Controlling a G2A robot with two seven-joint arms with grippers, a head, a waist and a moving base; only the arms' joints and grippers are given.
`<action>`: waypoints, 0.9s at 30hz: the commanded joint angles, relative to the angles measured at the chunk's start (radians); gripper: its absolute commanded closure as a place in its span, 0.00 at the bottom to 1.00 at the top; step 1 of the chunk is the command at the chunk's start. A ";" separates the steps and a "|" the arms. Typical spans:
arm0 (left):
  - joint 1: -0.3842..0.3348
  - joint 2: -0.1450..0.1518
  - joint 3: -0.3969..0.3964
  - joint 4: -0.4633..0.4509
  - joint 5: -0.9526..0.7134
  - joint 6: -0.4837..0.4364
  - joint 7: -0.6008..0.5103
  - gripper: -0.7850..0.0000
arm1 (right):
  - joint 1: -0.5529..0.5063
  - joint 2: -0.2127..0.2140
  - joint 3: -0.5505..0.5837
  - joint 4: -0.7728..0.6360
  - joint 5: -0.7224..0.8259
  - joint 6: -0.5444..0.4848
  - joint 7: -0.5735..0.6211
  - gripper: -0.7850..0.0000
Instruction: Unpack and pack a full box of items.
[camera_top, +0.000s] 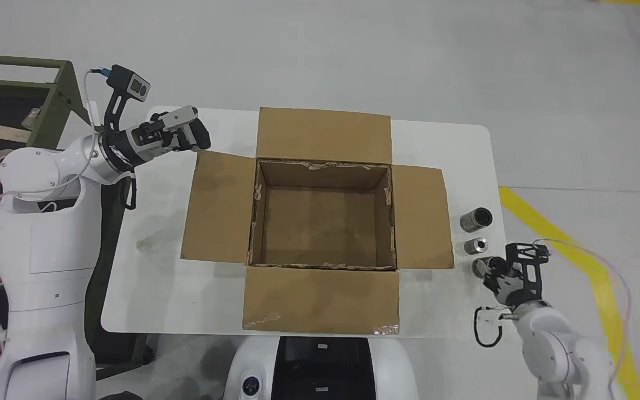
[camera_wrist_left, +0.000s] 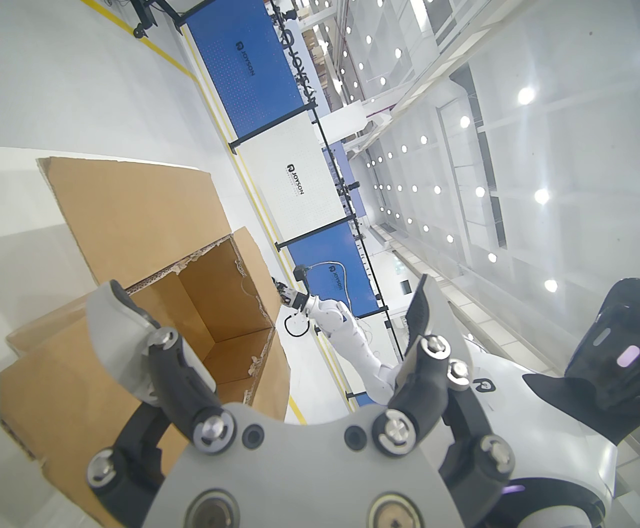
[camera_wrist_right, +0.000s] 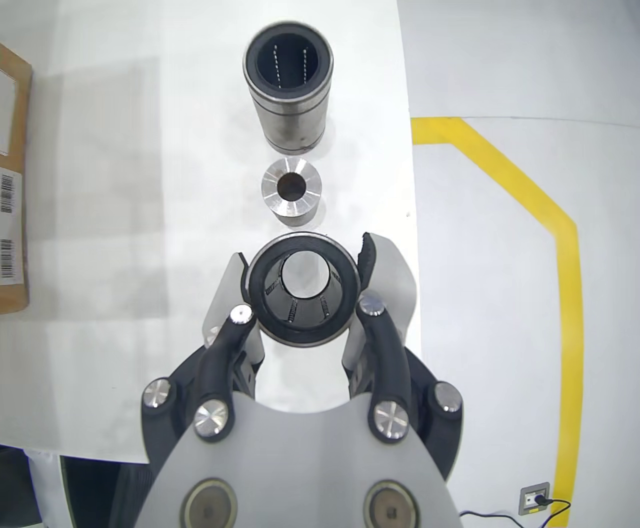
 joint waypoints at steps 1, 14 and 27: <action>0.000 0.000 0.000 0.000 0.000 0.000 0.000 0.00 | -0.017 0.000 0.012 -0.030 0.007 0.000 0.000 1.00; 0.000 0.000 0.000 0.000 0.000 0.000 0.000 0.00 | -0.097 -0.001 0.082 -0.252 0.063 0.016 0.031 1.00; 0.000 0.000 0.000 0.000 0.000 0.000 0.000 0.00 | -0.022 0.000 -0.015 -0.378 0.051 0.013 0.047 1.00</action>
